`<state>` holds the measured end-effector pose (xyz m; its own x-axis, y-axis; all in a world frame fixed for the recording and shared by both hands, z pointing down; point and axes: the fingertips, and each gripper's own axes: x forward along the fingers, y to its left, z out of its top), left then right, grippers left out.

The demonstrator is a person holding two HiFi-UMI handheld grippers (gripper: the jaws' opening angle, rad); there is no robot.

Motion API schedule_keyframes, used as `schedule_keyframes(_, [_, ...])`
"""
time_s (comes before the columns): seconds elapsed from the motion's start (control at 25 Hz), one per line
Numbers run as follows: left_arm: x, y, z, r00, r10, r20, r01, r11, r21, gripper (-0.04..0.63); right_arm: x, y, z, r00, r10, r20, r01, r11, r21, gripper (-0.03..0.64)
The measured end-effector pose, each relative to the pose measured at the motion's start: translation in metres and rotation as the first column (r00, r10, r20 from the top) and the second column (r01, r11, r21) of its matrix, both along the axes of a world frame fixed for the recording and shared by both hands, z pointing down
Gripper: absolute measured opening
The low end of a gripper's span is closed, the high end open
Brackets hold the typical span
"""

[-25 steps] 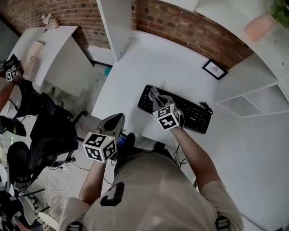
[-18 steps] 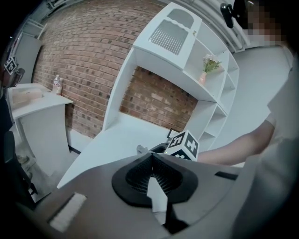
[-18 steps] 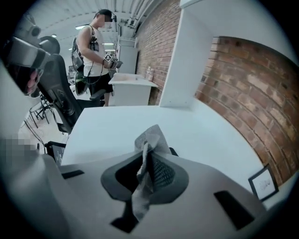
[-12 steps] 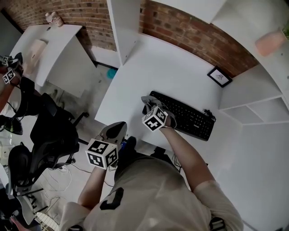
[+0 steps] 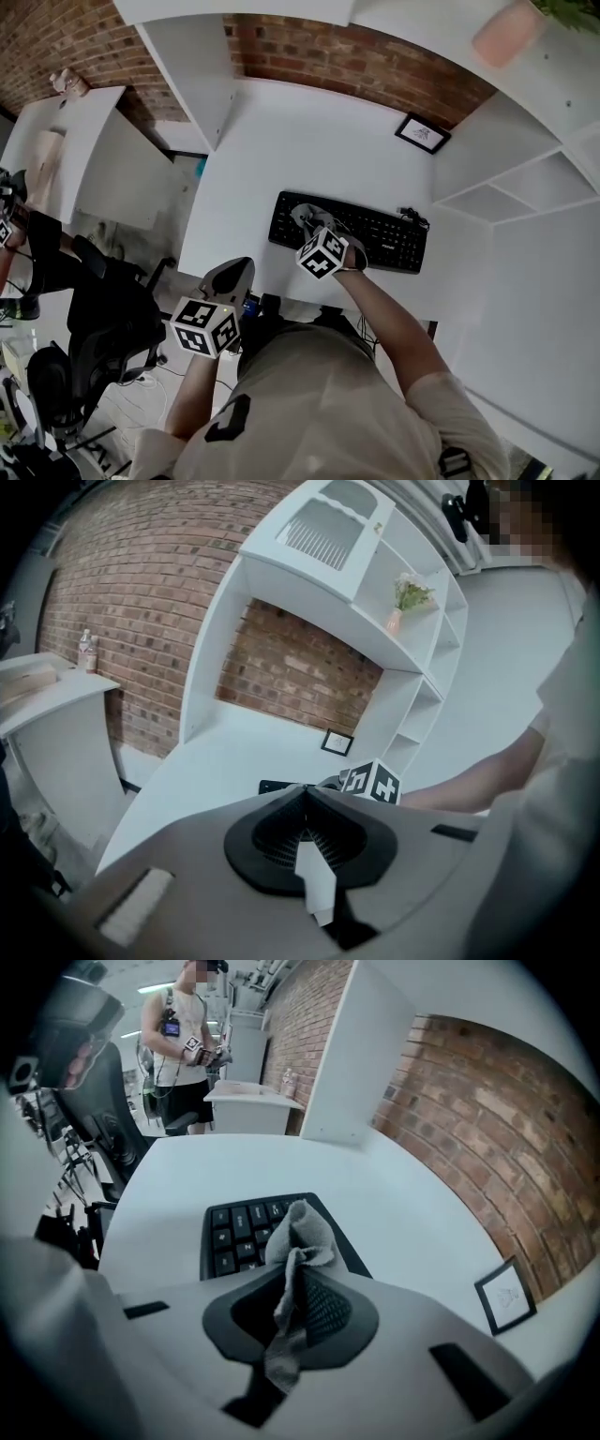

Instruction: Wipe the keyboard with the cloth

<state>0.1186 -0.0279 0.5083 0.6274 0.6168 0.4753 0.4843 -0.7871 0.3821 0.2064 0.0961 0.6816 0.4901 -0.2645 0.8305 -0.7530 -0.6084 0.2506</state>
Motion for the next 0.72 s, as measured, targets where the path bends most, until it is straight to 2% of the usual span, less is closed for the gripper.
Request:
schedule_keyframes(0.4, [0.003, 0.043, -0.005, 0.997, 0.080, -0.002, -0.080, 0.997, 0.012, 0.005, -0.019, 0.067, 0.004, 0.996, 0.092, -0.004, -0.092, 0.996, -0.002, 0.014])
schedule_keyframes(0.72, [-0.002, 0.055, -0.003, 0.994, 0.107, 0.007, -0.107, 0.994, 0.014, 0.005, -0.031, 0.126, 0.002, 0.986, 0.165, -0.029, -0.166, 0.985, -0.047, 0.014])
